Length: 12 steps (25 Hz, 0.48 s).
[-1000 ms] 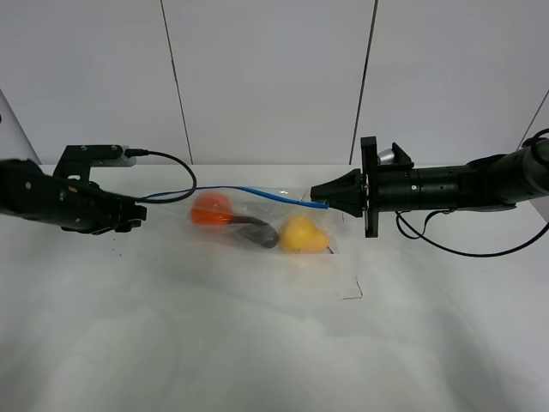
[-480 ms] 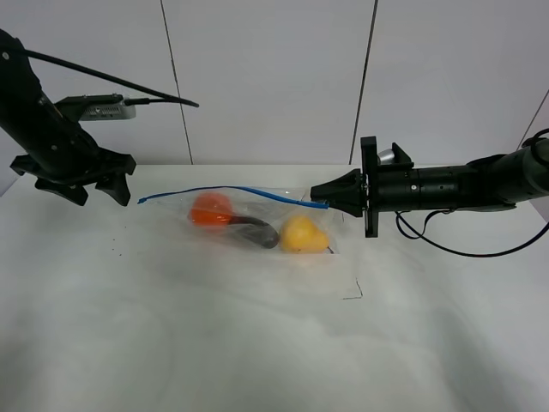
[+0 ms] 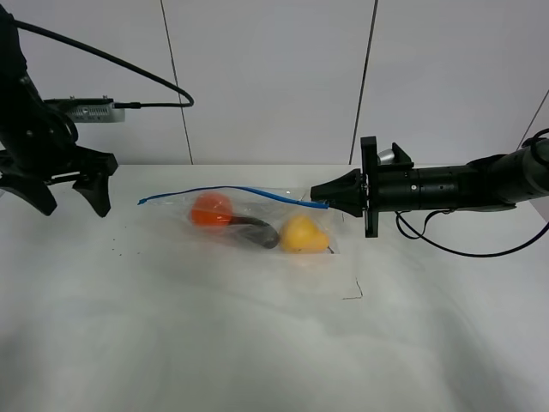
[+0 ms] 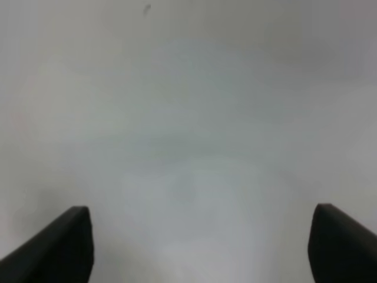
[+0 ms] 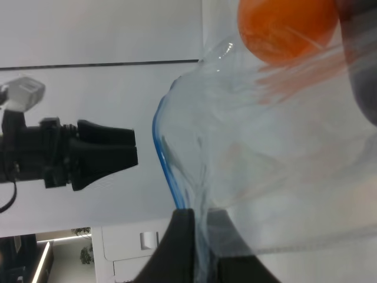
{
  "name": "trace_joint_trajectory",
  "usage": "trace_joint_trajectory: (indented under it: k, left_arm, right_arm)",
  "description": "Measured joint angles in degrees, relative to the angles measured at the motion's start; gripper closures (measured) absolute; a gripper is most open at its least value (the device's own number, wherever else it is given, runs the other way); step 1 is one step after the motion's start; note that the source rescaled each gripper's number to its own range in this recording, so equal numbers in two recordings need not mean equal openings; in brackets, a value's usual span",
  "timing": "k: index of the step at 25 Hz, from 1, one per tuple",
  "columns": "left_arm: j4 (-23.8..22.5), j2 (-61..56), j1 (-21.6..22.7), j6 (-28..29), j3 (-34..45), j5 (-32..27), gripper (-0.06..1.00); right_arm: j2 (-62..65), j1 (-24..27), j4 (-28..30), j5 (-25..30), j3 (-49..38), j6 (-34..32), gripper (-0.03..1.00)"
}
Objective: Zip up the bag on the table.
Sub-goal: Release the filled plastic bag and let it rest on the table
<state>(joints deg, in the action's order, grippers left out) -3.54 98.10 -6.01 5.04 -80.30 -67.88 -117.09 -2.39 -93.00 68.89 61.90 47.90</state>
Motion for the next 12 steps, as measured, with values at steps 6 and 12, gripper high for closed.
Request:
trace_joint_trajectory:
  k: [6,12]
  left_arm:
    - [-1.12,-5.63,0.00,1.61,8.71,0.00,-0.06]
    - [-1.23,-17.54,0.00,1.61,25.63,0.00,-0.06]
  right_arm:
    - [0.00,0.00,0.00,0.00,0.00,0.00,0.96]
    - [0.00,0.00,0.00,0.00,0.00,0.00,0.96]
